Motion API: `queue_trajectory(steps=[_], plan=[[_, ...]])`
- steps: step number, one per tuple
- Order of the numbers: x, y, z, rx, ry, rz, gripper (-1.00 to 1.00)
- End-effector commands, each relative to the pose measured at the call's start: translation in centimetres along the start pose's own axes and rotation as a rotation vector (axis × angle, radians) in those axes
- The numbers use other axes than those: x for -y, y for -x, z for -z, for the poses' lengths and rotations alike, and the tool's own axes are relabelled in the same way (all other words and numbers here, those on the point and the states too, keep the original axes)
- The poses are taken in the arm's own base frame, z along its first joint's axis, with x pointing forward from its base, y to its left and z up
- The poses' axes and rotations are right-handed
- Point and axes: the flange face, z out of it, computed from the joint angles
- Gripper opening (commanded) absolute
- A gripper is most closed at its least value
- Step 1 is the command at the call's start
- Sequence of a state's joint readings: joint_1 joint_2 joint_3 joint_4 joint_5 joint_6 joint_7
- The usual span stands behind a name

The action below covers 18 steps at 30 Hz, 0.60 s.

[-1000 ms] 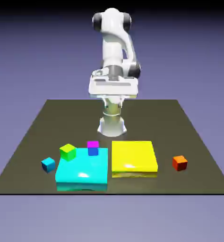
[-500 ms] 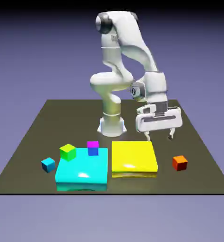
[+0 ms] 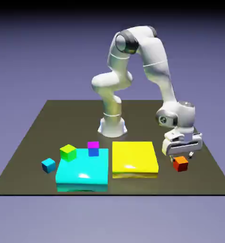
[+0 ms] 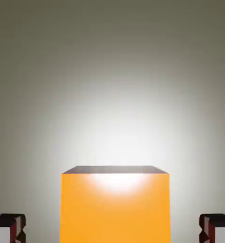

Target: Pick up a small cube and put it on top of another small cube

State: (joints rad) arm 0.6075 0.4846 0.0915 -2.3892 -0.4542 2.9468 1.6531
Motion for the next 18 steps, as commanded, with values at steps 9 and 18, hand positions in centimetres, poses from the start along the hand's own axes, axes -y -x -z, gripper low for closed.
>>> queue_trajectory(steps=[9,18], plan=[[-1.4,-4.4,7.8,-0.023,0.014,-0.037,-1.0],[-18.4,-25.2,14.6,-0.084,0.088,-0.291,-1.0]])
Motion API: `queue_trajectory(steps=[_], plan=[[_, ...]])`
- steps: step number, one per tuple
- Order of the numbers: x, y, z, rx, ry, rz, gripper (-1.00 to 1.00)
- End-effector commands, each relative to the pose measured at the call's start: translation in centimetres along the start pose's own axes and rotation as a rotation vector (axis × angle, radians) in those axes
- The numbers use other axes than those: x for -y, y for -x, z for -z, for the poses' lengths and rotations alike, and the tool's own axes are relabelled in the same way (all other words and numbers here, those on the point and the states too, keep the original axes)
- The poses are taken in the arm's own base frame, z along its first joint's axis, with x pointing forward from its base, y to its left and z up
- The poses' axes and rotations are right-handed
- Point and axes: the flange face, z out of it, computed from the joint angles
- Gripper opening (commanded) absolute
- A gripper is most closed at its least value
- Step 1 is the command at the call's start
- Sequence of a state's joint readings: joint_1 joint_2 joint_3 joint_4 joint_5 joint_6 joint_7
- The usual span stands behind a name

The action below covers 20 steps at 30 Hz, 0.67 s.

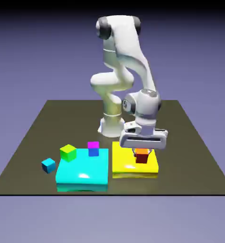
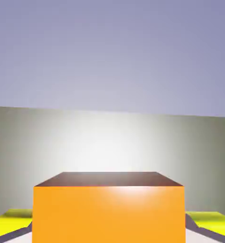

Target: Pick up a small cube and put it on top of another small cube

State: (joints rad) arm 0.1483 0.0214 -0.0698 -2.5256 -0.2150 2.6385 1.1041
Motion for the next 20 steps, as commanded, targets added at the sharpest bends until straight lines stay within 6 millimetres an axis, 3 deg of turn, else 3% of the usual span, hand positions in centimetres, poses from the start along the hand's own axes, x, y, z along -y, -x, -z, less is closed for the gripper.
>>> queue_trajectory(steps=[1,6,10,11,16,17,18,19,20], plan=[[-1.4,-1.5,0.6,0.002,0.002,-0.009,-1.0],[-12.7,-10.2,3.0,0.029,0.003,-0.151,-1.0],[-22.5,-13.8,4.9,0.06,-0.028,-0.256,-1.0],[-22.5,-13.8,4.9,0.06,-0.028,-0.256,-1.0],[-22.3,-13.3,-1.8,0.06,-0.029,-0.256,-1.0],[-22.4,-13.3,-2.1,0.06,-0.028,-0.256,-1.0],[-22.4,-13.3,-2.1,0.06,-0.028,-0.256,1.0],[-22.4,-13.3,-2.1,0.06,-0.028,-0.256,1.0],[-22.3,-13.5,-0.8,0.061,-0.03,-0.255,1.0]])
